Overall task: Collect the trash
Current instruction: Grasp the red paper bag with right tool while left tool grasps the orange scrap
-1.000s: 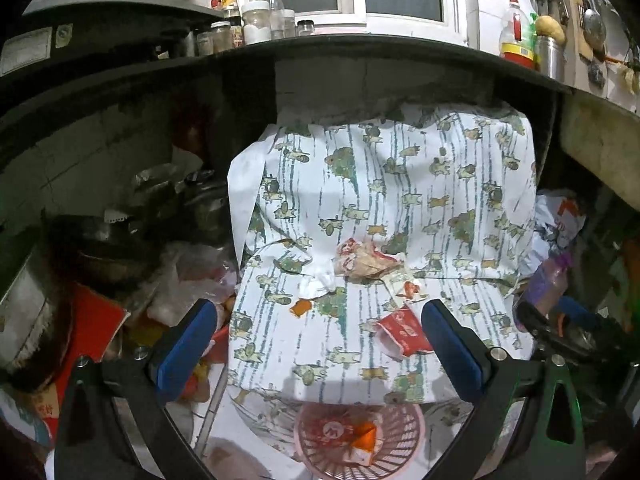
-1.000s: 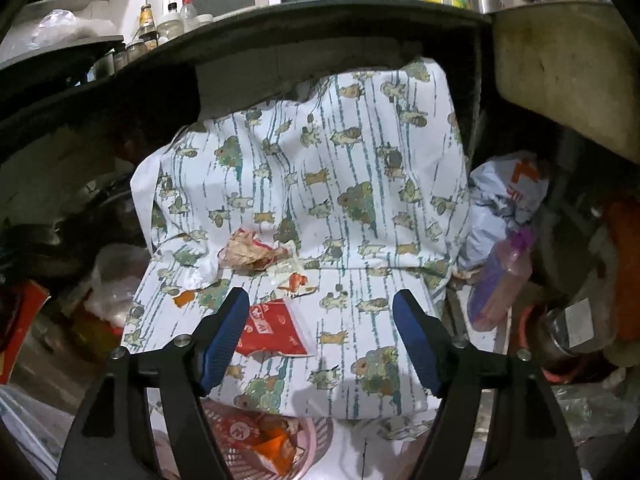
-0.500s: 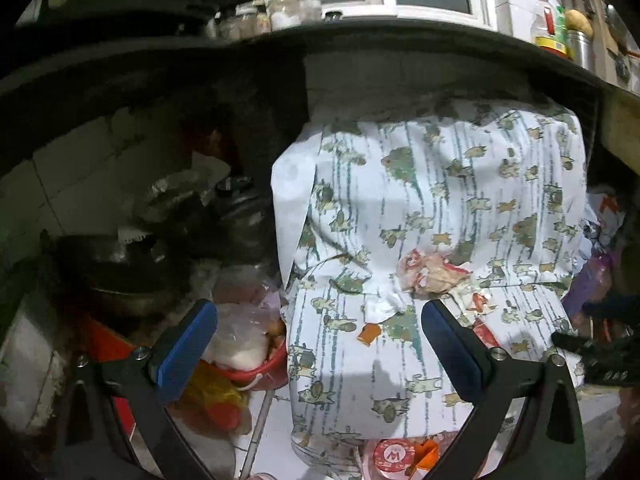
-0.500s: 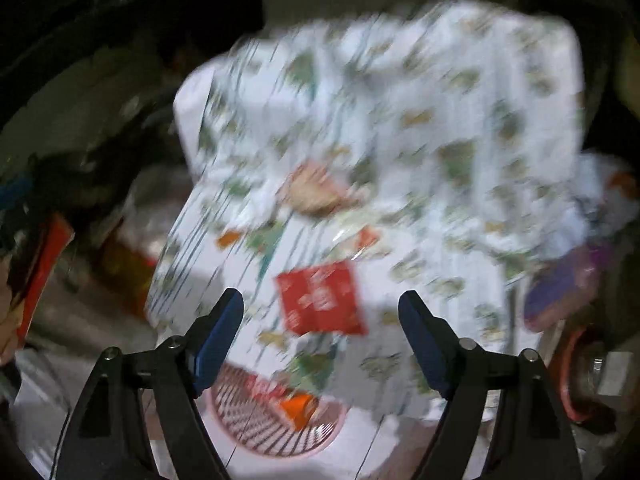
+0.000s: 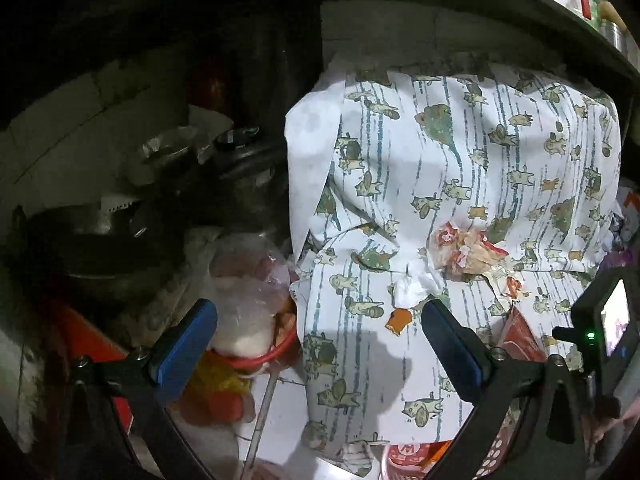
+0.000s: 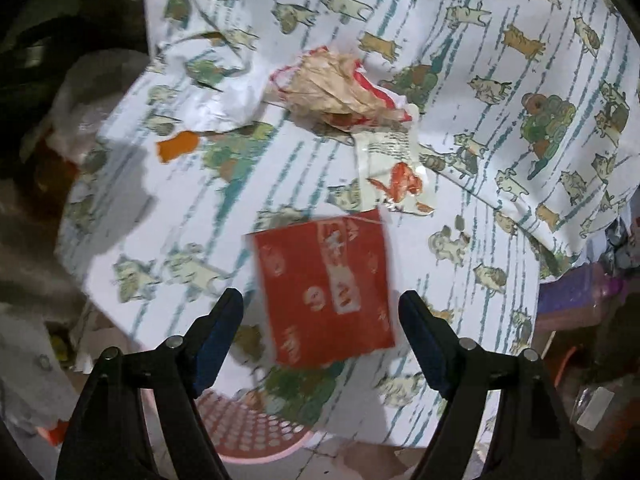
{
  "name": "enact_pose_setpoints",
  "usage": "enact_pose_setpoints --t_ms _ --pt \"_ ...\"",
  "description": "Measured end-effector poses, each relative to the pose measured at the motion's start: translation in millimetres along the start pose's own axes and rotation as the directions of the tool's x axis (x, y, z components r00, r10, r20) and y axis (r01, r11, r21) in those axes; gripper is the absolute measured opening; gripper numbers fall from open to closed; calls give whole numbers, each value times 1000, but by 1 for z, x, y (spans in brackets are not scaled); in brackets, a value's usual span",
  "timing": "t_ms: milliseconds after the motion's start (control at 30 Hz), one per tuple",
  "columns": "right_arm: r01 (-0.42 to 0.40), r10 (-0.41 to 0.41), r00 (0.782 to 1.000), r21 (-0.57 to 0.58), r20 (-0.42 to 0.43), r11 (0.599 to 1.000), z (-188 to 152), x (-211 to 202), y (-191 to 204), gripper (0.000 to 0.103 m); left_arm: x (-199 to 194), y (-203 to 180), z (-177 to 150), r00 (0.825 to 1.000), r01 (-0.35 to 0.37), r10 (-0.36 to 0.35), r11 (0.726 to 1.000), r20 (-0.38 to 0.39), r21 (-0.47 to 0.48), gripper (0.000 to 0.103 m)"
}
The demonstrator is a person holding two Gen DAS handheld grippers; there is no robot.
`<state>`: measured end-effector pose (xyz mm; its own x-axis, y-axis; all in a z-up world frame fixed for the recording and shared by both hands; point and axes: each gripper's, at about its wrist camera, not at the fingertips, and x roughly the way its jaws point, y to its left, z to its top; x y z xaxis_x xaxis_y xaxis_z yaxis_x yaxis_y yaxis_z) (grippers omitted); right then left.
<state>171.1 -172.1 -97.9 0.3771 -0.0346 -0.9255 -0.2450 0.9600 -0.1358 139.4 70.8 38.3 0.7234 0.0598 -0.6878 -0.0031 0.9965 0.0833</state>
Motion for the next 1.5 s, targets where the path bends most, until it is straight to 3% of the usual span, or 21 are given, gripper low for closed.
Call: enact_pose_setpoints --t_ms 133,233,300,467,500,600,800,1000,1067,1167,1200,1300,1333,1433,1500 --pt "17 -17 999 -8 -41 1000 -1 17 0 77 4 3 9 1000 13 -13 1000 -2 -16 103" --pt "26 -23 996 37 -90 999 1 28 0 71 12 3 12 1000 -19 19 999 -3 -28 103" --pt "28 -22 995 61 -96 998 2 33 1 57 17 3 12 999 -31 30 998 -20 -47 103" --pt "61 -57 996 50 -74 997 10 34 0 29 21 -1 17 998 29 -33 996 -45 -86 103" --pt "59 -55 996 56 -70 997 12 32 -1 21 20 -3 18 999 22 -25 998 -39 -66 103" --pt "11 -8 999 92 -32 996 22 17 -6 11 12 -3 17 999 -40 41 999 16 -36 103" --pt "-118 103 989 137 110 984 41 -33 -24 10 28 -5 29 997 57 -61 996 -50 -71 103" --pt "-188 153 971 190 186 964 47 -54 -45 10 69 -4 51 991 71 -83 991 -101 -113 103" --pt "-203 158 968 236 197 950 51 -55 -60 10 86 -3 52 981 109 -132 982 -141 -154 103" --pt "-209 148 965 299 215 931 54 -55 -84 10 121 -6 51 950 164 -217 959 -225 -233 103" --pt "-204 137 966 321 217 925 55 -54 -92 10 136 -10 48 930 170 -240 953 -279 -252 102" --pt "-204 127 967 373 221 905 59 -52 -112 10 171 -29 36 866 207 -302 942 -399 -265 78" --pt "-205 125 967 388 221 898 61 -51 -117 10 182 -38 31 848 205 -301 945 -436 -254 75" --pt "-214 131 967 420 217 882 64 -48 -129 10 199 -62 21 820 219 -270 963 -505 -160 63" --pt "-227 147 966 423 213 877 65 -45 -130 10 207 -82 11 823 187 -168 982 -543 -20 59"
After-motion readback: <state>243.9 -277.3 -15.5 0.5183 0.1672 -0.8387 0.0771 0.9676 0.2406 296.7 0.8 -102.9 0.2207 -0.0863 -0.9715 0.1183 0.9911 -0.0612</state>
